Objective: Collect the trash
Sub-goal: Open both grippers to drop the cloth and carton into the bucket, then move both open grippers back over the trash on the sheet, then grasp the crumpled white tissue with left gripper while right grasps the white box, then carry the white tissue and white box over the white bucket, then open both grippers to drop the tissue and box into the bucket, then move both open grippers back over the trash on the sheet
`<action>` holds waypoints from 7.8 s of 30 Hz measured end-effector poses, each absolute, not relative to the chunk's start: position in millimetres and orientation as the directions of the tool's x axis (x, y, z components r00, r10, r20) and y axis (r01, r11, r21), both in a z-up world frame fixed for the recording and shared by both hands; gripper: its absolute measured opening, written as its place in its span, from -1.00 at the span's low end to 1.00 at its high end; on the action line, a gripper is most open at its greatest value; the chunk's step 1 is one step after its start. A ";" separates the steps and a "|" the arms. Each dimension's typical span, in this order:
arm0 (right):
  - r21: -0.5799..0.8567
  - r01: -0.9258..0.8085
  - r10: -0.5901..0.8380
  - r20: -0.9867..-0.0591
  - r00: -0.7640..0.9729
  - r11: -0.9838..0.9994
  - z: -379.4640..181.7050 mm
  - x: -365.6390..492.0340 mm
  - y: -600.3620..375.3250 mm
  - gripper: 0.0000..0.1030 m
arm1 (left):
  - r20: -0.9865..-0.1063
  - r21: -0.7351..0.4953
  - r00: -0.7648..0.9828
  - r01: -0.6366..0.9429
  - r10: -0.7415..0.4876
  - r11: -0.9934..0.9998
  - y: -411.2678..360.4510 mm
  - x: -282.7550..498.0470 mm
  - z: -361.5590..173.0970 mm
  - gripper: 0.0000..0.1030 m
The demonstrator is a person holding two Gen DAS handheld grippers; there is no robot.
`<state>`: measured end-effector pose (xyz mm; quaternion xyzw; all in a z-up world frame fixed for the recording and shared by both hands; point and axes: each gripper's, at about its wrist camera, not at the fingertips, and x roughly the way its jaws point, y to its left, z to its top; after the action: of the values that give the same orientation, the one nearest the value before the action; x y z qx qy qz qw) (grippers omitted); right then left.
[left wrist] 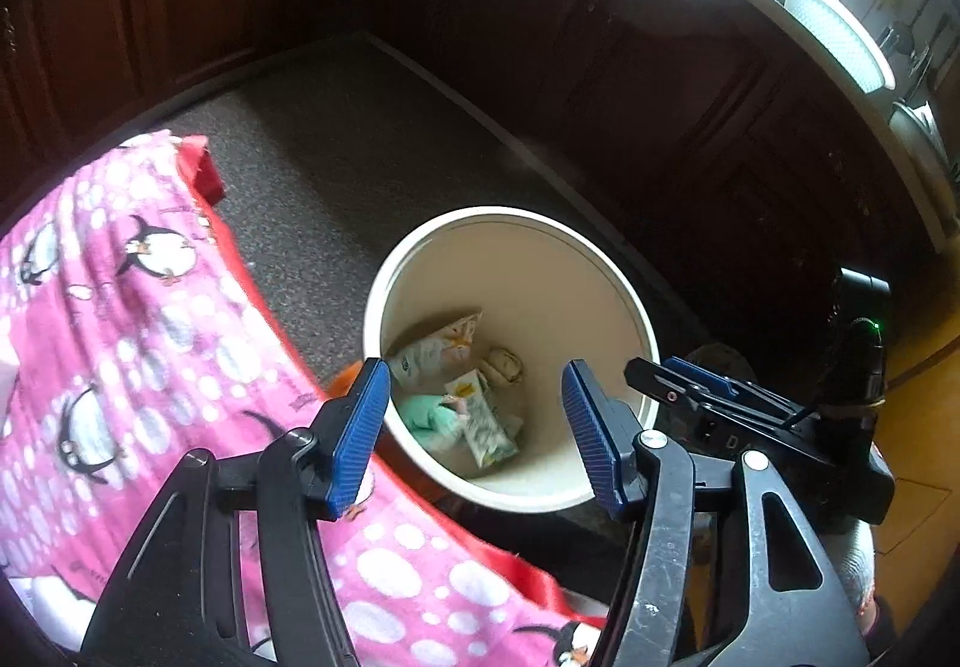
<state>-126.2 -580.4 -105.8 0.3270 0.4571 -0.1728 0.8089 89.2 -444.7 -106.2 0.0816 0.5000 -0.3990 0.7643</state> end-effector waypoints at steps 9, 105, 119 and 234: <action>0.335 0.540 -0.026 -0.832 0.554 0.772 -73.7 -122.8 -550.6 -0.03 | -0.811 -0.190 0.298 0.678 -0.503 0.710 -412.9 86.5 -81.8 0.14; 0.442 -0.258 0.508 -0.800 0.320 0.859 -47.4 92.0 -129.9 -0.63 | -0.863 -0.225 0.426 0.159 -0.272 0.961 30.8 207.2 -95.4 -0.73; 0.510 -0.255 0.567 -0.688 0.452 0.822 13.1 43.0 -182.3 -0.67 | -0.758 -0.277 0.526 0.275 -0.385 0.921 5.6 139.5 -25.2 -0.73; 0.342 0.255 0.118 -0.776 0.620 0.905 -0.8 -58.9 -431.6 0.03 | -0.780 -0.181 0.427 0.545 -0.457 0.819 -235.7 76.2 -42.0 0.17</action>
<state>-58.9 -431.6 -0.8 0.2149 0.4341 -0.0394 0.8740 76.2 -235.8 -42.0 0.0495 0.4452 -0.2968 0.8434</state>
